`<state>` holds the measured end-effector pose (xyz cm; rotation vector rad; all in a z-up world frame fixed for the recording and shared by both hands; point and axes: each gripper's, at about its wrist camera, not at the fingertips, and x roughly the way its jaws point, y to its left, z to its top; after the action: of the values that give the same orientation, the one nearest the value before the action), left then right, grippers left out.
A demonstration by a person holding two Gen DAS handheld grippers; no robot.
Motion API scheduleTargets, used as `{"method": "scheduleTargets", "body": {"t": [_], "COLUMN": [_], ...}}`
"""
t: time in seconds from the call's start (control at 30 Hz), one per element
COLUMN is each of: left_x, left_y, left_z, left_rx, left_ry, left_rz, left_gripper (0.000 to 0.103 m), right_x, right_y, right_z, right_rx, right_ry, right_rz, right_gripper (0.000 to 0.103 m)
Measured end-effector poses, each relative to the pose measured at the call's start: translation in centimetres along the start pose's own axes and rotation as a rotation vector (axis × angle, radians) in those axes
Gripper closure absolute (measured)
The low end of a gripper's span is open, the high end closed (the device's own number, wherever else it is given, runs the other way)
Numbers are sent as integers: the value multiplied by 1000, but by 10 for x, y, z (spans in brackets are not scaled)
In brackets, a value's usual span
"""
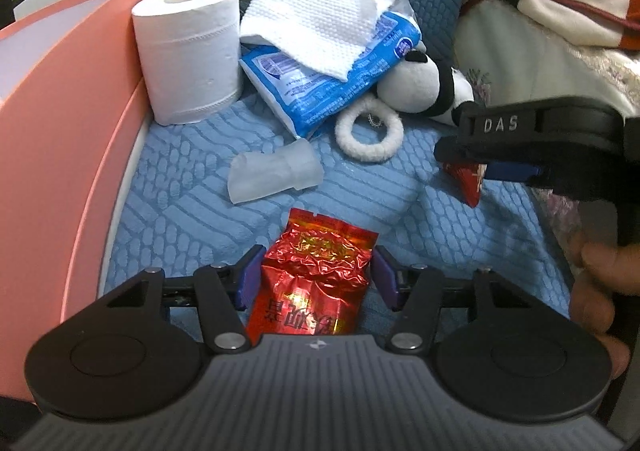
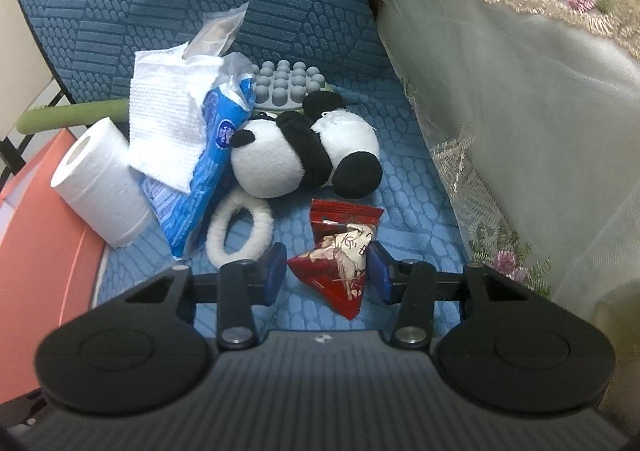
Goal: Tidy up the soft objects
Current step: 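Lift the tea packet with the left tool while the right tool lifts the snack bag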
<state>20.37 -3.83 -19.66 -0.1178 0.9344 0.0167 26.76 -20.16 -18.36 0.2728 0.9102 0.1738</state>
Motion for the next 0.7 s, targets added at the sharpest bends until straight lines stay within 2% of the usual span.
{"method": "scheduleTargets", "body": {"t": [0.2,0.43,0.7], "left_x": [-11,-19,-43], "left_y": [4,12,27], "left_z": [2,7,11], "left_rx": [-27,-43,-65], "left_ry": [-7,4,0], "left_rz": [-6,12,7], "left_gripper": [40,40,40], "right_x": [-5,-17,-38], "right_y": [2,14,8], "right_z": [-3,-12,-19], "right_rx": [-1,-63,-26], "right_ry": [-4,-5,2], "right_rz": [4,21,66], "right_gripper": [56,56,56]}}
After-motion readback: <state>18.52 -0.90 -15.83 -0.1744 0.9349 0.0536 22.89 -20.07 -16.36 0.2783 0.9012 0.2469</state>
